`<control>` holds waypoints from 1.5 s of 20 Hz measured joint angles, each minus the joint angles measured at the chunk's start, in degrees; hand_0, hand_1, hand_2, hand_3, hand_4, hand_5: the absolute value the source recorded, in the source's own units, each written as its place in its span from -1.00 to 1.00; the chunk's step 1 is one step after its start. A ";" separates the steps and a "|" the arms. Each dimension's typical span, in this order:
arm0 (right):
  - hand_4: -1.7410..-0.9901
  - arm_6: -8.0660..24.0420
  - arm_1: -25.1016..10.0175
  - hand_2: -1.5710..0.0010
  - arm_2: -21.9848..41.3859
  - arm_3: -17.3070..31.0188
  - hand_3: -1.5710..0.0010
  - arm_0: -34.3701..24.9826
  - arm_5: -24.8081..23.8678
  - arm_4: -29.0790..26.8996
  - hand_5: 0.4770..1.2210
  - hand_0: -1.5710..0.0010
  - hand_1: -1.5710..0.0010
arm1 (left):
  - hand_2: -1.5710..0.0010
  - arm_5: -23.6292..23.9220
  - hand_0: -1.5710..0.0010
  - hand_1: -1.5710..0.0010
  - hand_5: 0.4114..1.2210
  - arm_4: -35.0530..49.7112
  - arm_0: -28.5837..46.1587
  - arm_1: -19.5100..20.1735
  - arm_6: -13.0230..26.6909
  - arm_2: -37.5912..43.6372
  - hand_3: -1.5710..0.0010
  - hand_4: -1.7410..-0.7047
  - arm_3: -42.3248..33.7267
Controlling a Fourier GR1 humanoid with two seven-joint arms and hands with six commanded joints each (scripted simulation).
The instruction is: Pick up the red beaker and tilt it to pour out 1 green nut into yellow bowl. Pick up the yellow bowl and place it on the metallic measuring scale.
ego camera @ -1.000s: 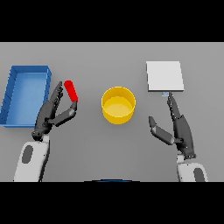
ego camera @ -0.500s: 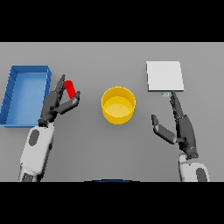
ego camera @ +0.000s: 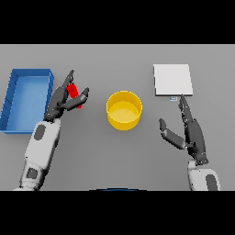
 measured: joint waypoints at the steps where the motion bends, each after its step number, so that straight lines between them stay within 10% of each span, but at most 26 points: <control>1: 0.18 0.04 0.39 1.00 0.26 0.12 1.00 0.20 -0.15 0.20 -0.45 1.00 1.00 | 1.00 0.12 1.00 1.00 -0.20 -0.08 -0.46 -0.18 -1.40 0.13 1.00 -0.27 0.93; 3: 0.20 -0.03 0.55 1.00 0.56 -0.01 1.00 0.62 -0.55 0.89 -0.44 1.00 1.00 | 0.84 1.38 0.90 0.89 -0.11 0.01 -1.17 -1.16 -3.05 0.58 0.90 -0.37 1.94; 7: 0.22 -1.38 -0.20 1.00 0.34 -1.40 1.00 1.35 0.14 0.20 -0.45 1.00 1.00 | -0.13 3.98 -0.09 -0.11 0.46 0.41 -2.80 -2.30 -2.95 2.12 -0.12 -0.42 4.30; 12: 0.19 -0.66 -0.02 1.00 0.28 -1.09 1.00 0.81 0.17 0.04 -0.45 1.00 1.00 | -0.71 6.78 -0.70 -0.71 0.78 -2.69 -4.49 -3.78 -5.56 2.07 -0.71 -0.55 6.47; 22: 0.31 -2.24 0.13 1.00 1.17 -0.08 1.00 0.45 -0.29 1.84 -0.48 1.00 1.00 | -0.97 9.26 -0.97 -0.97 0.69 -1.02 -3.61 -1.82 -6.96 -0.39 -0.97 -0.95 -1.94; 30: 0.33 -1.17 -0.13 1.00 1.93 -1.12 1.00 0.87 -1.06 3.94 -0.40 1.00 1.00 | -0.99 5.10 -0.99 -0.99 0.74 -12.35 -6.98 5.38 3.23 -13.90 -0.99 -0.98 -7.36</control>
